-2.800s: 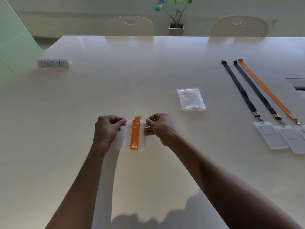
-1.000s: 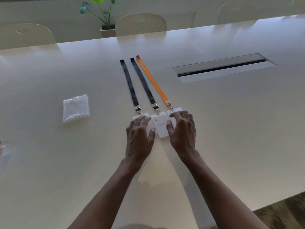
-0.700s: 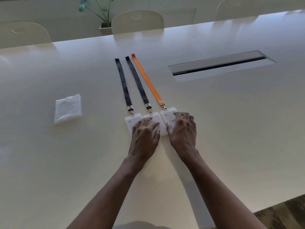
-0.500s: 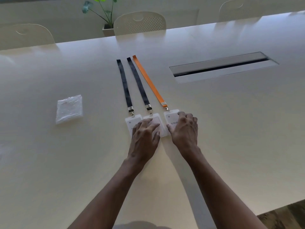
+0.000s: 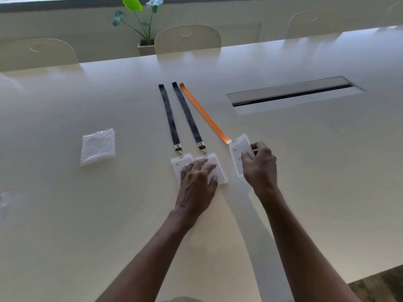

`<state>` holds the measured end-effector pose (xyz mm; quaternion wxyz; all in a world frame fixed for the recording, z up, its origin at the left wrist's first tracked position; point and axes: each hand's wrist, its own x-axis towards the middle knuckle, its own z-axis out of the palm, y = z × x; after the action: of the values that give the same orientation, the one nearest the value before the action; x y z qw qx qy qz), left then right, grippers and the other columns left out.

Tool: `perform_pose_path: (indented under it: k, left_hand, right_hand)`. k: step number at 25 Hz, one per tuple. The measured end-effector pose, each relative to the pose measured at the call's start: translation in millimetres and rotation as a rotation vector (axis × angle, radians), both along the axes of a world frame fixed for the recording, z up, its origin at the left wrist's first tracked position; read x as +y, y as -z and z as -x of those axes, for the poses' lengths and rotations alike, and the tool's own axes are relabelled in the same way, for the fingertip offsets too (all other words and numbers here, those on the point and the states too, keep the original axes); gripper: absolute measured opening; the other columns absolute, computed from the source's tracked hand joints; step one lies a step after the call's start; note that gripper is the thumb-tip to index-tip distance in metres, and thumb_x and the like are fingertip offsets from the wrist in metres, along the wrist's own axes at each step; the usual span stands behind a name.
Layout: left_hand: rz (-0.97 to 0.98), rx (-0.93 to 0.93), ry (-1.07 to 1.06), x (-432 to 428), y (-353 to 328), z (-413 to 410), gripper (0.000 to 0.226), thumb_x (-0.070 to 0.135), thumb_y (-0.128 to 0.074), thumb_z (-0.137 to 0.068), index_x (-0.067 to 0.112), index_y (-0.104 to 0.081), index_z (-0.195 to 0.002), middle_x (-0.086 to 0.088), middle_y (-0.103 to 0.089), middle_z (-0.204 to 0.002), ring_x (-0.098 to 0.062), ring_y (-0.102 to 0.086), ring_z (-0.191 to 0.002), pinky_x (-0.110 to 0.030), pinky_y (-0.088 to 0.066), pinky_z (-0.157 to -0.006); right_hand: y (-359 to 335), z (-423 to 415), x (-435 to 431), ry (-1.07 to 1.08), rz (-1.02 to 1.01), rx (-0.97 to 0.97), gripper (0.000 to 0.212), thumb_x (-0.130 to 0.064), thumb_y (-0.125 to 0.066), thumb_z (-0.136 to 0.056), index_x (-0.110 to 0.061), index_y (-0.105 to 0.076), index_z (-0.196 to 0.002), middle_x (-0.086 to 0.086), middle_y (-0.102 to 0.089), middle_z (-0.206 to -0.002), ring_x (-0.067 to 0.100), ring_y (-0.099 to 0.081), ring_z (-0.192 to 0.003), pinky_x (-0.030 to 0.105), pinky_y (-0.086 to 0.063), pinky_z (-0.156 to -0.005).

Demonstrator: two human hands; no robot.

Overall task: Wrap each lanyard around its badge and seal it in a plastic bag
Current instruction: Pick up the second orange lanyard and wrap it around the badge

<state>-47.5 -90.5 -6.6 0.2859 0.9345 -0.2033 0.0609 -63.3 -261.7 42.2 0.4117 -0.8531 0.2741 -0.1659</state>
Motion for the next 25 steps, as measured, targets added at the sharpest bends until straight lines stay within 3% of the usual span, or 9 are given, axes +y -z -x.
perform_pose_path:
  k: [3, 6, 8, 10, 13, 17, 21, 23, 25]
  left_hand:
    - [0.244, 0.096, -0.004, 2.9, -23.7, 1.0, 0.042, 0.037, -0.059, -0.105, 0.016, -0.064, -0.141, -0.006, -0.064, -0.146, -0.021, -0.056, -0.137, -0.039, -0.042, -0.115]
    - [0.682, 0.375, -0.011, 18.5, -60.8, -0.8, 0.041, 0.045, -0.056, -0.106, 0.016, -0.069, -0.131, 0.0, -0.076, -0.127, -0.014, -0.071, -0.117, -0.034, -0.06, -0.094]
    - [0.937, 0.518, -0.032, 42.1, -84.3, -0.8, 0.033, 0.039, -0.059, -0.106, 0.013, -0.073, -0.12, 0.0, -0.08, -0.109, -0.015, -0.077, -0.101, -0.026, -0.062, -0.079]
    - [1.078, 0.595, -0.063, 70.9, -99.7, 0.6, 0.029, 0.03, -0.063, -0.104, 0.007, -0.073, -0.119, -0.007, -0.08, -0.108, -0.023, -0.077, -0.102, -0.031, -0.063, -0.082]
    - [1.195, 0.626, -0.057, 116.9, -114.4, 9.5, 0.023, 0.019, -0.067, -0.099, 0.004, -0.072, -0.116, -0.016, -0.078, -0.111, -0.029, -0.075, -0.104, -0.041, -0.063, -0.09]
    - [1.262, 0.588, -0.093, 171.5, -132.4, 27.2, 0.02, 0.025, -0.074, -0.084, 0.012, -0.077, -0.099, -0.009, -0.081, -0.097, -0.02, -0.077, -0.091, -0.035, -0.066, -0.078]
    - [1.273, 0.633, -0.156, 217.7, -138.9, 37.8, 0.022, 0.023, -0.071, -0.092, 0.009, -0.076, -0.108, -0.01, -0.081, -0.1, -0.019, -0.078, -0.09, -0.033, -0.065, -0.069]
    - [1.245, 0.65, -0.177, 235.1, -139.6, 42.3, 0.024, 0.022, -0.067, -0.098, 0.006, -0.074, -0.115, -0.012, -0.081, -0.102, -0.019, -0.078, -0.09, -0.032, -0.063, -0.067]
    - [1.235, 0.632, -0.19, 248.2, -138.9, 45.0, 0.022, 0.022, -0.066, -0.1, 0.008, -0.075, -0.114, -0.012, -0.081, -0.102, -0.019, -0.078, -0.089, -0.032, -0.063, -0.067]
  right_hand:
    - [-23.8, 7.4, 20.8, -0.049, -0.104, -0.138, 0.016, -0.018, -0.066, -0.097, -0.011, -0.065, -0.111, 0.007, -0.076, -0.102, 0.023, -0.074, -0.087, 0.042, -0.065, -0.079]
    - [-43.9, 17.6, 51.7, -0.185, -0.315, -0.203, 0.021, -0.021, -0.074, -0.096, -0.014, -0.065, -0.113, 0.003, -0.076, -0.104, 0.015, -0.077, -0.088, 0.031, -0.067, -0.074]
    - [-54.7, 23.2, 76.6, -0.264, -0.457, -0.224, 0.023, -0.022, -0.076, -0.095, -0.013, -0.066, -0.114, 0.002, -0.077, -0.103, 0.014, -0.078, -0.088, 0.025, -0.065, -0.071]
    - [-62.4, 27.5, 100.6, -0.321, -0.545, -0.257, 0.021, -0.021, -0.077, -0.094, -0.013, -0.068, -0.111, 0.002, -0.079, -0.1, 0.012, -0.079, -0.088, 0.024, -0.064, -0.07]
    - [-67.0, 30.5, 137.5, -0.417, -0.551, -0.276, 0.019, -0.022, -0.076, -0.095, -0.013, -0.068, -0.11, 0.004, -0.079, -0.103, 0.015, -0.078, -0.094, 0.03, -0.066, -0.077]
    - [-64.1, 27.5, 181.2, -0.433, -0.47, -0.324, 0.009, -0.022, -0.058, -0.106, -0.019, -0.065, -0.109, 0.002, -0.075, -0.106, 0.015, -0.072, -0.099, 0.031, -0.061, -0.08]
    - [-60.0, 26.0, 217.2, -0.595, -0.169, -0.356, 0.048, -0.005, -0.062, -0.098, -0.02, -0.052, -0.142, -0.004, -0.063, -0.136, 0.008, -0.06, -0.12, 0.026, -0.053, -0.098]
    - [-56.0, 25.4, 238.2, -0.699, -0.17, -0.354, 0.053, -0.004, -0.071, -0.093, -0.014, -0.055, -0.142, 0.0, -0.066, -0.136, 0.013, -0.062, -0.124, 0.036, -0.055, -0.104]
    - [-53.0, 23.8, 257.1, -0.723, -0.239, -0.369, 0.045, 0.001, -0.073, -0.091, -0.012, -0.064, -0.134, 0.0, -0.073, -0.125, 0.017, -0.068, -0.118, 0.046, -0.059, -0.099]
